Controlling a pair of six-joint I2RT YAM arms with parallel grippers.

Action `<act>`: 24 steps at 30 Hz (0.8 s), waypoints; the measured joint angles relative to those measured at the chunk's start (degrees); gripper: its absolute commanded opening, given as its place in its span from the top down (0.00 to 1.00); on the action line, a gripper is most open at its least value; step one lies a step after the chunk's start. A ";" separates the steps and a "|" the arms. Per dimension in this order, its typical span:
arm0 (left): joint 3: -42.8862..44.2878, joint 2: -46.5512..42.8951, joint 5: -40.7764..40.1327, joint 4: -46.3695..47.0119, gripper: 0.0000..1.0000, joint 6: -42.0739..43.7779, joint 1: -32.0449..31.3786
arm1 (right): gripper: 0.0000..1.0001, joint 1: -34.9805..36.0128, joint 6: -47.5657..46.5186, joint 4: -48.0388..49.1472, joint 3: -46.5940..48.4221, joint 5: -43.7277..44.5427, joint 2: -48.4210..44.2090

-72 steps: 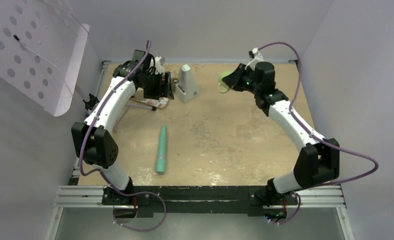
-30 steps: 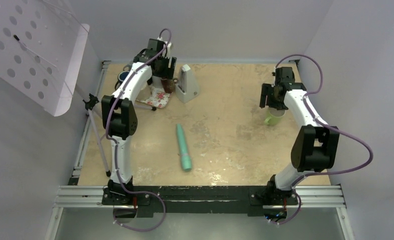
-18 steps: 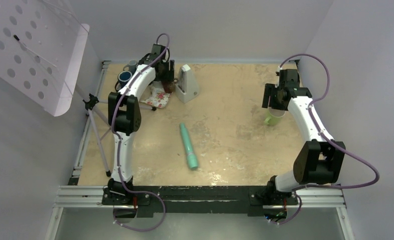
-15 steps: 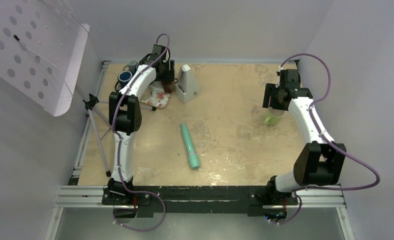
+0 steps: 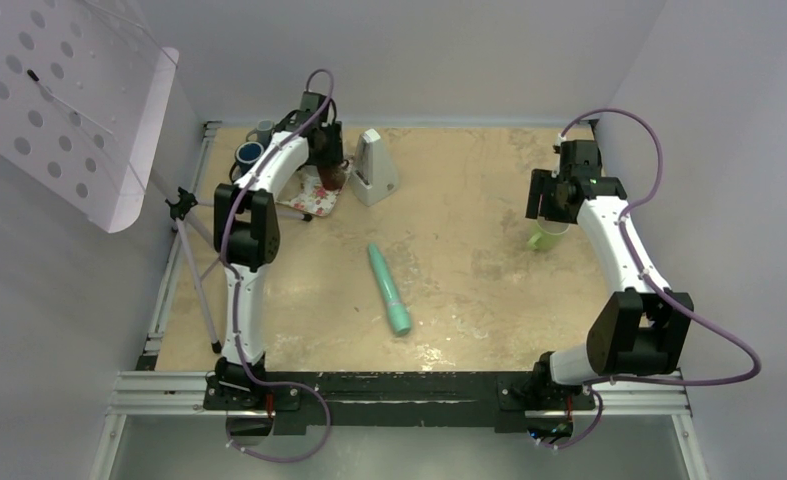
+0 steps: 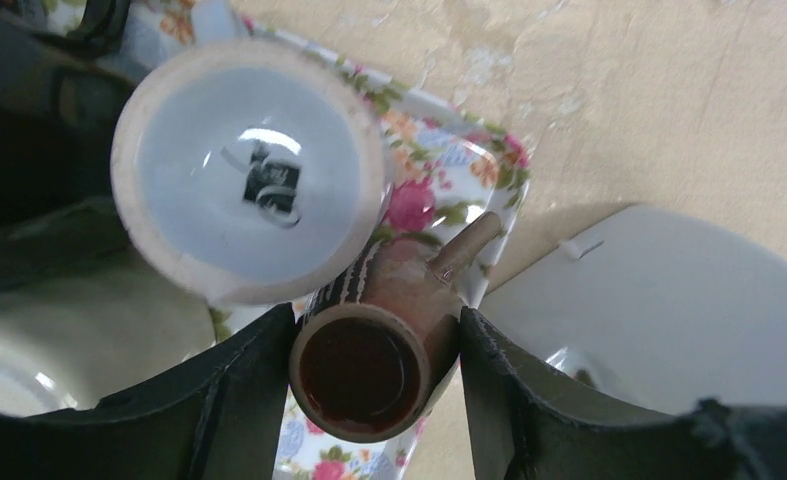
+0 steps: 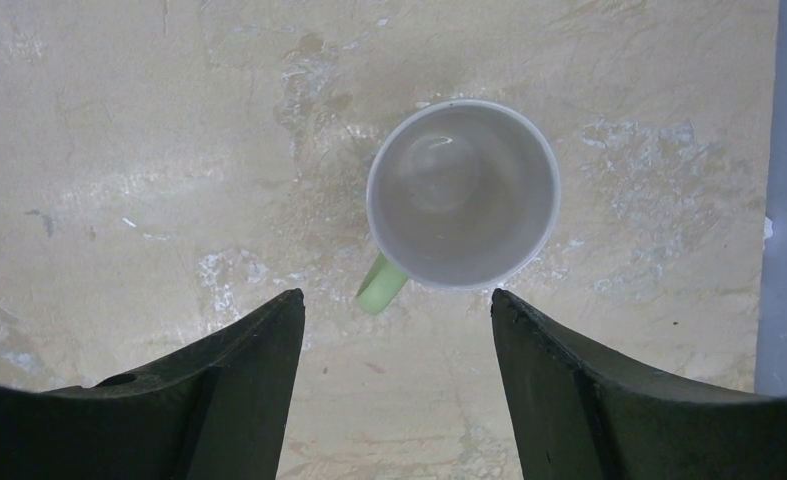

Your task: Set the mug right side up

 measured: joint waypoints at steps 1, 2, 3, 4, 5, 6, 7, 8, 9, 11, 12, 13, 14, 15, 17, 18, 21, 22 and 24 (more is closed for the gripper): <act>-1.27 -0.81 0.07 0.13 0.93 0.11 0.24 | 0.29 0.00 -0.02 -0.07 0.00 0.00 -0.11; -2.51 -1.68 0.28 0.11 0.95 0.31 0.50 | 0.29 0.00 -0.04 -0.07 0.00 0.00 -0.20; -4.17 -2.75 0.52 0.15 0.97 0.79 0.81 | 0.29 0.00 -0.07 -0.09 0.00 0.00 -0.20; -5.75 -3.82 0.79 0.17 0.99 1.51 1.14 | 0.29 0.00 -0.11 -0.13 0.00 0.00 -0.22; -7.91 -5.20 1.20 0.48 1.00 2.19 1.49 | 0.29 0.00 -0.15 -0.15 0.00 -0.02 -0.20; -10.19 -6.69 1.73 0.85 1.00 3.23 1.81 | 0.29 0.00 -0.17 -0.20 0.00 -0.02 -0.20; -11.72 -7.80 2.25 0.79 1.00 4.15 1.99 | 0.30 0.00 -0.17 -0.22 0.00 -0.04 -0.22; -13.75 -9.11 2.82 1.07 1.00 5.31 2.27 | 0.30 0.02 -0.17 -0.20 0.00 -0.20 -0.26; -15.58 -10.45 3.50 1.16 1.00 6.64 2.51 | 0.30 0.07 -0.17 -0.15 0.00 -0.26 -0.31; -18.05 -12.15 4.59 1.20 1.00 8.85 2.69 | 0.30 0.37 -0.15 0.00 0.00 -0.68 -0.42; -19.32 -13.03 5.33 1.27 1.00 10.32 2.80 | 0.30 0.85 -0.15 0.13 0.00 -1.09 -0.46; -20.00 -13.51 5.92 1.29 1.00 11.06 2.91 | 0.30 1.44 -0.15 0.35 -0.02 -1.49 -0.57; -20.76 -14.12 6.80 1.36 1.00 12.15 2.95 | 0.30 2.21 -0.15 0.59 -0.02 -1.77 -0.70; -21.49 -14.71 7.82 1.40 1.00 13.27 3.02 | 0.29 3.87 -0.17 1.18 -0.09 -2.08 -0.96; -22.95 -15.98 9.75 1.84 1.00 15.37 3.19 | 0.29 7.82 -0.26 2.60 -0.09 -3.50 -1.22; -23.52 -16.52 10.54 2.03 1.00 16.28 3.28 | 0.29 10.91 -0.42 3.98 -0.11 -4.72 -1.25; -24.79 -18.34 12.74 2.23 1.00 18.40 3.45 | 0.28 19.37 -0.44 8.52 -0.13 -8.61 -1.05; -24.94 -18.75 13.14 2.36 1.00 18.78 3.45 | 0.28 22.16 -0.39 10.58 -0.13 -10.05 -0.83; -24.98 -19.56 14.05 2.45 1.00 19.21 3.45 | 0.28 26.32 0.11 14.84 -0.11 -12.98 0.13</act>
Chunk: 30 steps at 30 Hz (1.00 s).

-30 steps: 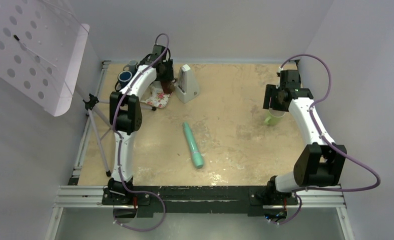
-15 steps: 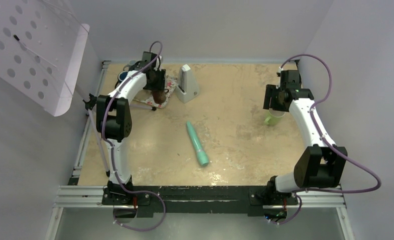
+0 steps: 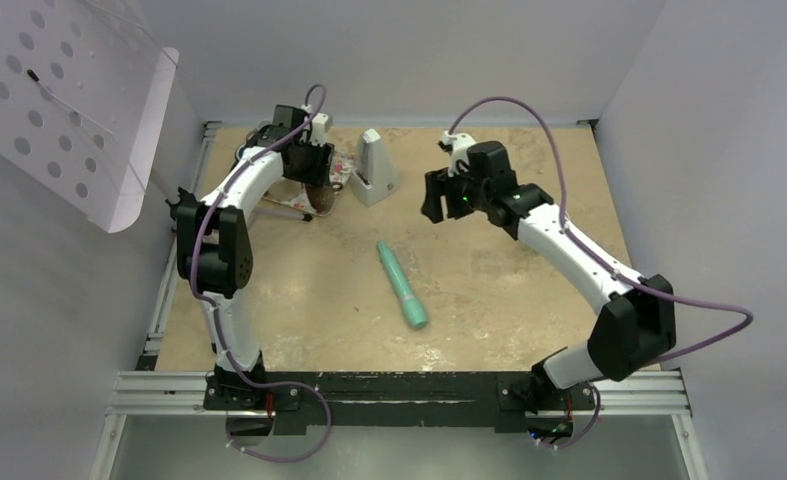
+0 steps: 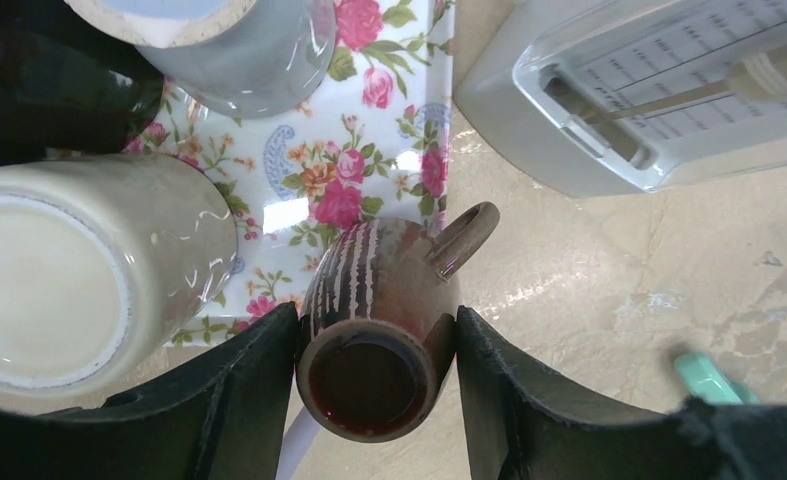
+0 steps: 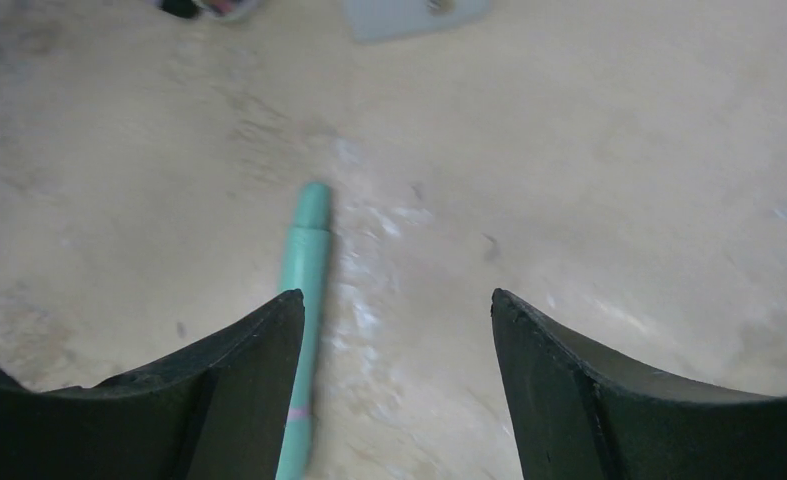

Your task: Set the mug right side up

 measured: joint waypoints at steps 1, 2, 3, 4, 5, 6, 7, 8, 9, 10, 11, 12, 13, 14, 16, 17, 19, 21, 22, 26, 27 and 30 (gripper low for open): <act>0.00 -0.31 0.35 0.07 1.00 0.00 0.00 | 0.28 1.77 0.81 2.89 0.00 -1.86 0.90; 0.00 -0.52 0.70 0.17 1.00 -0.09 0.00 | 0.28 3.21 1.95 6.43 0.00 -3.93 2.21; 0.00 -0.63 1.01 0.24 1.00 -0.17 0.02 | 0.28 4.17 3.21 9.97 -0.09 -5.70 3.58; 0.00 -0.66 1.33 0.31 1.00 -0.55 0.04 | 0.28 4.90 4.70 13.81 -0.24 -7.34 5.16; 0.00 -0.66 1.57 0.31 1.00 -1.25 0.04 | 0.28 5.46 6.38 17.62 -0.35 -8.92 6.78; 0.00 -0.66 1.81 0.17 1.00 -1.95 0.07 | 0.28 5.86 7.96 20.68 -0.44 -10.05 8.20; 0.00 -0.66 2.21 -0.15 1.00 -2.93 0.11 | 0.28 6.34 9.81 24.17 -0.46 -11.28 10.03; 0.02 -0.66 2.69 -0.50 1.00 -3.89 0.20 | 0.28 6.88 11.89 28.11 -0.46 -12.63 12.22; 0.02 -0.66 3.15 -0.87 1.00 -4.98 0.24 | 0.27 7.37 13.84 31.26 -0.46 -13.60 14.38; 0.02 -0.66 3.63 -1.31 1.00 -6.25 0.31 | 0.27 7.74 15.41 33.59 -0.46 -14.40 16.09; 0.02 -0.66 3.98 -1.75 1.00 -7.32 0.33 | 0.27 8.28 17.59 36.96 -0.46 -15.56 18.58; 0.00 -0.68 4.35 -2.29 1.00 -8.50 0.33 | 0.27 8.66 19.17 39.04 -0.46 -16.15 20.24; 0.00 -0.74 4.63 -2.93 1.00 -9.90 0.33 | 0.27 9.03 20.87 41.59 -0.59 -16.94 22.08; -0.02 -0.85 4.96 -3.69 1.00 -11.65 0.33 | 0.27 9.35 23.06 44.61 -1.05 -17.44 23.89; -0.37 -1.14 5.42 -4.39 1.00 -14.16 0.33 | 0.27 9.73 26.14 48.54 -2.27 -18.40 25.86; -0.57 -1.33 5.77 -4.94 1.00 -15.50 0.35 | 0.27 9.90 27.89 50.71 -3.02 -19.15 26.73; -1.14 -1.68 6.69 -5.84 1.00 -18.10 0.44 | 0.27 9.97 30.77 54.49 -3.72 -20.74 28.68; -1.75 -2.01 7.93 -6.80 1.00 -20.59 0.59 | 0.27 9.94 33.35 57.72 -3.82 -21.88 30.86; -2.05 -2.05 8.61 -6.99 1.00 -21.77 0.66 | 0.27 9.92 34.23 58.86 -3.87 -22.12 31.69; -2.51 -2.08 11.02 -7.58 1.00 -25.81 0.81 | 0.28 9.84 39.30 66.16 -5.92 -23.67 34.93; -2.71 -2.14 11.87 -7.48 1.00 -26.93 0.81 | 0.28 9.81 40.72 68.17 -6.67 -24.13 35.69; -3.56 -2.34 13.97 -7.28 1.00 -28.98 0.81 | 0.28 9.79 44.85 73.40 -8.02 -25.18 38.51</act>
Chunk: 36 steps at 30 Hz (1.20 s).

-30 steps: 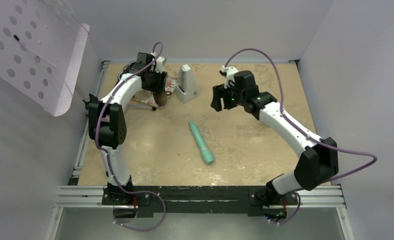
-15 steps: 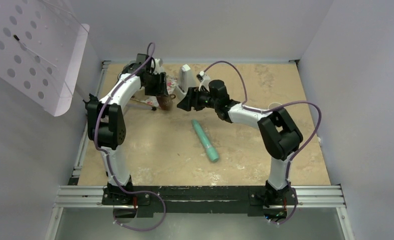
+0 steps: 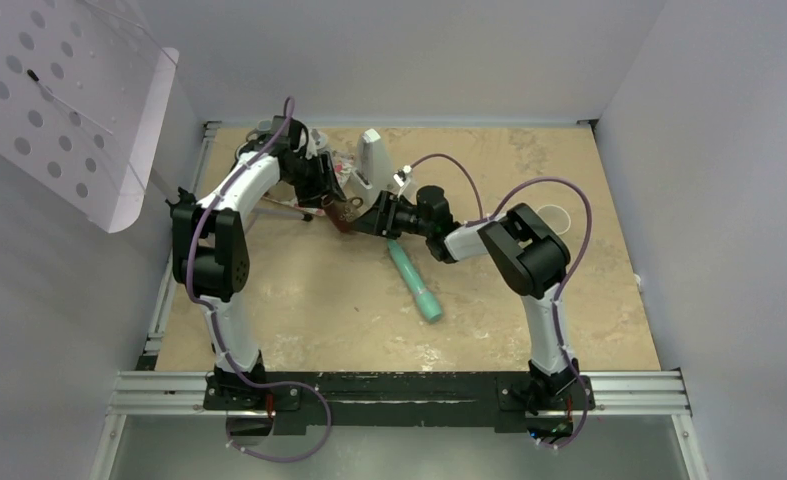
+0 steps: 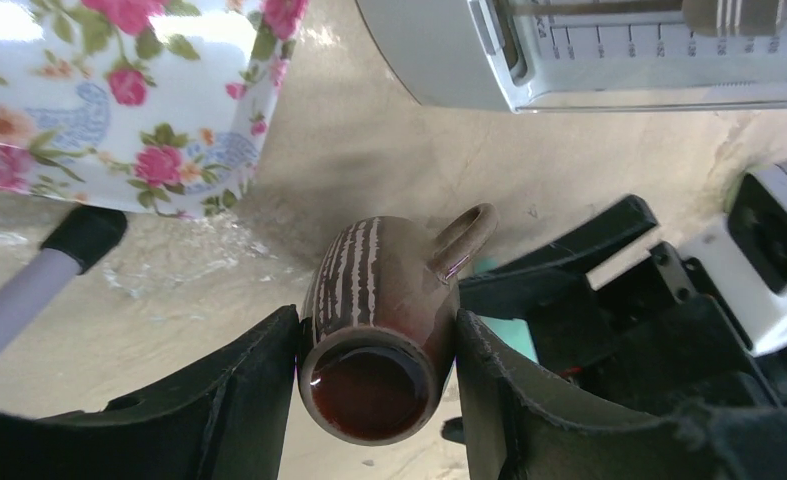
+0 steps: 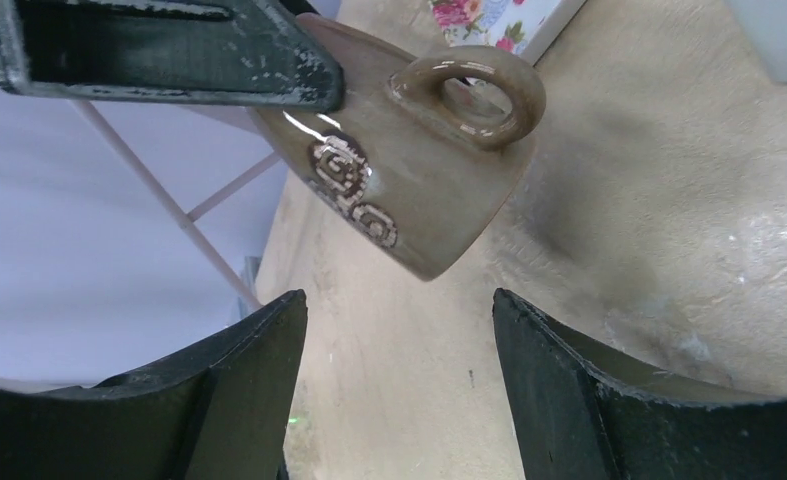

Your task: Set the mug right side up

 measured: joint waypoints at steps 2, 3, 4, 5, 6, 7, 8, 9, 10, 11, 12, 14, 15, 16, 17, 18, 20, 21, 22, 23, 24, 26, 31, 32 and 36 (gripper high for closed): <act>-0.81 -0.02 1.22 0.31 1.00 -1.01 0.00 | 0.30 0.00 2.69 3.67 -0.26 -0.94 2.19; -1.40 -0.02 1.90 0.66 1.00 -1.60 0.00 | 0.31 0.00 4.15 5.66 -0.26 -1.22 3.32; -1.90 -0.02 2.60 0.85 1.00 -2.19 0.00 | 0.32 0.00 5.86 8.04 -0.24 -1.66 4.46; -2.34 -0.02 3.26 1.05 1.00 -2.80 0.00 | 0.32 0.00 7.21 10.03 -0.22 -2.21 5.35; -2.67 0.00 3.98 1.16 1.00 -3.34 0.00 | 0.34 0.00 8.15 11.52 -0.20 -2.51 5.92; -2.91 0.02 4.63 1.29 1.00 -3.96 0.00 | 0.35 0.00 9.01 12.94 -0.17 -2.67 6.36; -3.30 0.00 5.60 1.79 1.00 -4.63 0.00 | 0.37 0.00 10.01 14.36 -0.09 -3.06 6.91; -3.56 0.02 6.45 2.21 1.00 -5.40 0.00 | 0.40 0.00 10.64 15.34 0.15 -3.61 7.32; -3.76 0.09 7.19 2.60 1.00 -5.95 0.00 | 0.44 0.00 11.47 16.55 0.59 -4.02 7.78; -4.09 0.09 7.82 3.17 1.00 -6.73 0.00 | 0.49 0.00 11.93 17.29 1.01 -4.17 8.04; -4.28 0.09 8.26 3.72 1.00 -7.13 0.09 | 0.56 -0.04 12.76 17.92 1.07 -4.28 8.35; -4.57 0.09 9.68 4.74 1.00 -8.33 0.66 | 0.74 -0.39 14.12 19.43 1.09 -4.68 8.87; -4.70 0.09 10.10 5.05 1.00 -8.68 0.81 | 0.83 -0.55 14.45 19.58 1.09 -4.94 8.87; -4.85 0.09 10.49 5.60 1.00 -8.76 0.94 | 0.93 -0.70 14.84 19.69 1.07 -5.35 8.87; -5.03 0.07 10.75 6.51 0.99 -9.03 1.14 | 1.00 -0.76 15.43 20.00 0.96 -5.46 8.81; -5.22 0.07 10.67 7.15 0.90 -9.40 1.36 | 1.00 -0.76 15.52 20.61 0.79 -5.40 8.57; -5.42 0.11 10.67 7.28 0.58 -10.67 1.97 | 1.00 -0.70 14.84 20.94 0.13 -5.31 6.99; -5.33 0.11 10.67 7.02 0.46 -11.21 2.16 | 1.00 -0.63 14.01 20.06 -0.28 -5.05 5.81; -5.11 0.09 10.71 6.62 0.36 -11.28 2.23 | 1.00 -0.57 13.00 18.21 -0.68 -4.79 4.26; -4.70 0.09 10.64 6.03 0.31 -11.21 2.23 | 1.00 -0.57 11.69 15.52 -1.01 -4.46 2.51; -4.17 0.09 10.43 5.42 0.29 -10.88 2.12 | 1.00 -0.55 10.27 12.83 -1.20 -3.98 0.94; -3.34 -0.07 7.98 3.37 0.26 -7.74 1.62 | 1.00 -0.37 5.57 4.76 -1.22 -2.34 -3.72; -2.99 -1.92 1.73 -1.16 0.22 -1.55 0.46 | 1.00 0.09 -8.28 -18.03 -0.17 2.80 -16.39; -2.82 -2.29 0.48 -1.99 0.22 -0.35 0.42 | 1.00 0.15 -11.19 -23.10 1.09 4.07 -18.16; -2.71 -3.48 -3.56 -4.24 0.22 3.58 0.48 | 1.00 -0.04 -22.34 -43.71 7.85 10.49 -23.17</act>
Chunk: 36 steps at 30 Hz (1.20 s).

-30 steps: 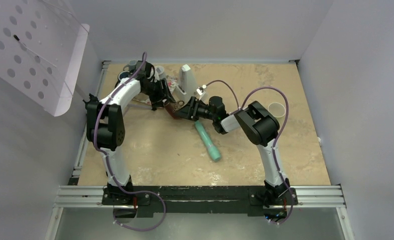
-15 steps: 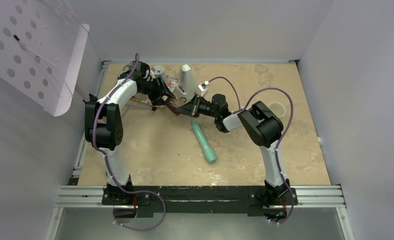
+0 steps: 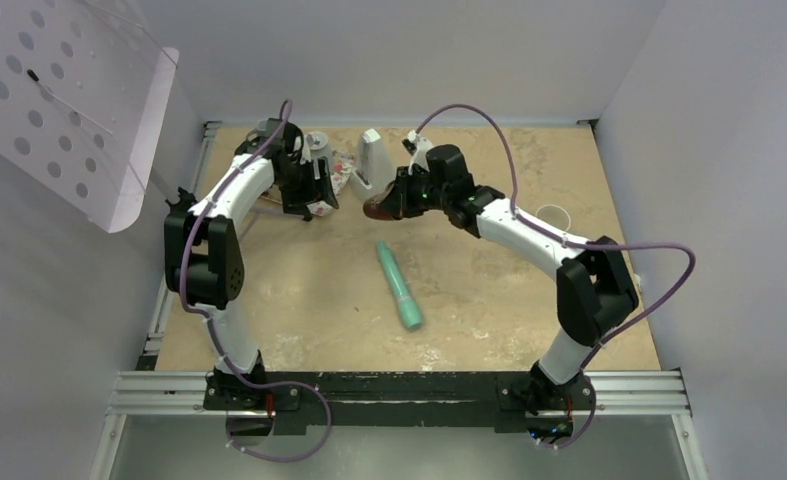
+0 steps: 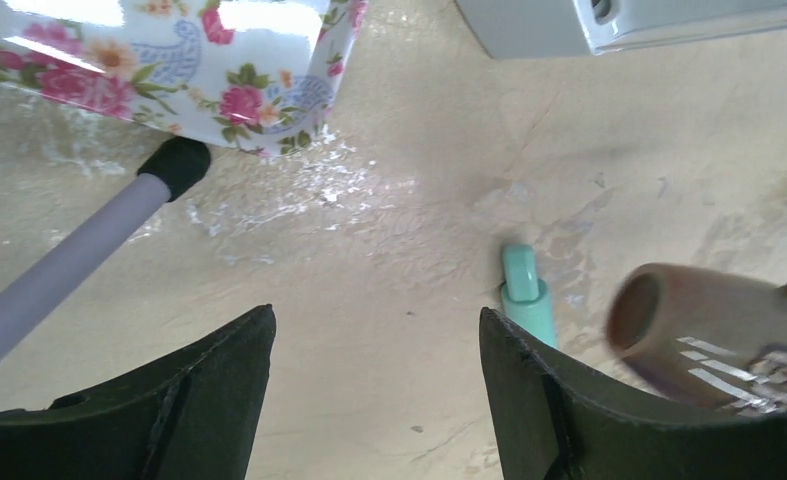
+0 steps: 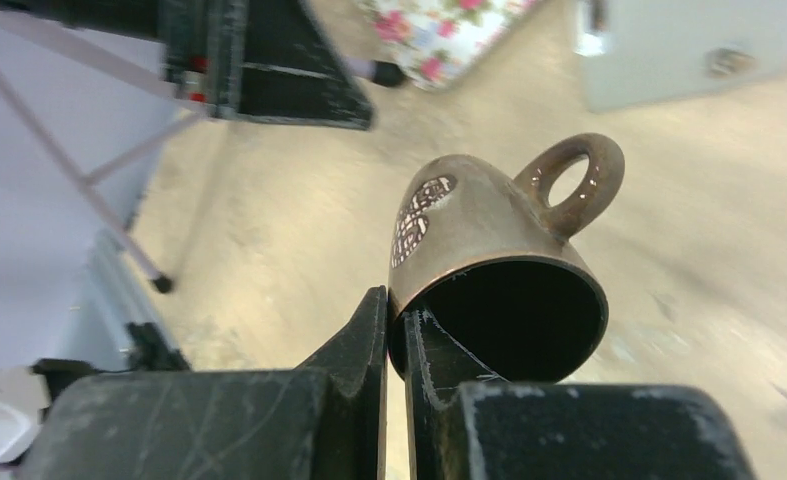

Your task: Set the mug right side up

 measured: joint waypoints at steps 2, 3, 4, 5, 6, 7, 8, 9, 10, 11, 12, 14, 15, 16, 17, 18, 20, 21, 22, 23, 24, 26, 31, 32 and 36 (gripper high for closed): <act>0.00 -0.35 -1.44 -0.63 0.22 1.60 0.02 | 1.00 -0.39 -4.07 -11.43 4.02 4.26 -1.31; 0.00 -0.52 -2.19 -0.96 0.22 2.36 0.02 | 1.00 -0.68 -5.44 -16.68 6.21 6.16 -1.38; 0.00 -0.61 -2.86 -1.25 0.22 3.06 0.02 | 1.00 -1.14 -6.93 -22.43 8.76 8.48 -1.25; 0.02 -0.72 -3.65 -1.49 0.22 3.98 0.02 | 1.00 -1.84 -8.31 -27.87 11.17 10.95 -1.05; 0.26 -0.74 -4.52 -1.86 0.22 4.98 0.02 | 1.00 -2.86 -9.60 -32.98 13.42 13.40 -0.74; 0.42 -0.74 -4.96 -1.95 0.22 5.62 0.02 | 1.00 -3.82 -10.49 -36.44 15.02 15.08 -0.50; 0.63 -0.74 -5.38 -2.12 0.22 6.38 0.02 | 1.00 -5.31 -11.58 -40.46 17.09 16.72 0.15; 0.87 -0.74 -5.64 -2.32 0.22 7.19 0.02 | 1.00 -7.26 -12.83 -44.06 19.28 18.03 1.01; 0.96 -0.76 -5.70 -2.27 0.22 7.74 0.02 | 1.00 -9.03 -13.88 -46.53 21.03 19.10 2.05; 1.07 -0.76 -5.73 -2.27 0.22 8.07 0.02 | 1.00 -11.08 -14.91 -49.18 23.34 20.28 3.54; 1.07 -0.76 -5.70 -2.23 0.23 8.39 0.02 | 1.00 -12.46 -15.69 -50.86 25.16 21.18 5.09; 1.07 -0.76 -5.66 -2.23 0.23 9.01 0.02 | 1.00 -15.65 -17.62 -54.84 30.47 23.30 9.92; 1.07 -0.76 -5.64 -2.23 0.24 9.25 0.02 | 1.00 -16.90 -18.43 -56.15 32.74 24.22 12.66; 1.07 -0.76 -5.66 -2.23 0.24 9.44 0.02 | 1.00 -17.53 -18.97 -56.96 34.12 24.72 14.58; 1.07 -0.76 -5.75 -2.19 0.24 10.03 0.02 | 1.00 -18.08 -19.76 -58.03 35.82 25.20 17.35; 1.09 -0.76 -5.81 -2.21 0.24 10.78 0.02 | 1.00 -18.21 -20.24 -58.71 36.70 25.29 19.19; 1.46 -0.76 -5.84 -2.51 0.24 13.16 0.02 | 1.00 -17.97 -21.22 -60.13 38.07 25.55 23.12; 2.03 -0.76 -5.81 -2.89 0.23 14.69 0.02 | 1.00 -17.75 -21.57 -60.87 38.62 25.68 24.90; 2.93 -0.76 -5.90 -3.41 0.23 16.63 0.02 | 1.00 -17.55 -21.81 -61.46 39.47 25.59 26.01; 4.04 -0.76 -6.08 -3.93 0.22 18.43 0.02 | 1.00 -17.20 -22.32 -61.99 40.74 26.45 26.60; 5.55 -0.72 -6.58 -4.63 0.21 20.52 0.02 | 0.97 -17.05 -22.64 -61.90 41.09 26.18 26.69; 8.15 -0.68 -7.74 -5.18 0.20 23.74 0.02 | 0.82 -16.76 -22.88 -62.14 41.33 26.14 26.91; 14.91 1.18 -10.93 -6.16 0.20 30.99 0.02 | 0.52 -16.68 -23.23 -62.49 41.62 26.14 27.32; 16.33 2.05 -11.50 -6.36 0.20 32.39 0.02 | 0.49 -16.68 -23.34 -62.53 41.79 26.03 27.32; 21.09 6.05 -13.62 -6.27 0.20 37.92 0.02 | 0.42 -16.72 -23.41 -61.96 42.82 25.18 27.06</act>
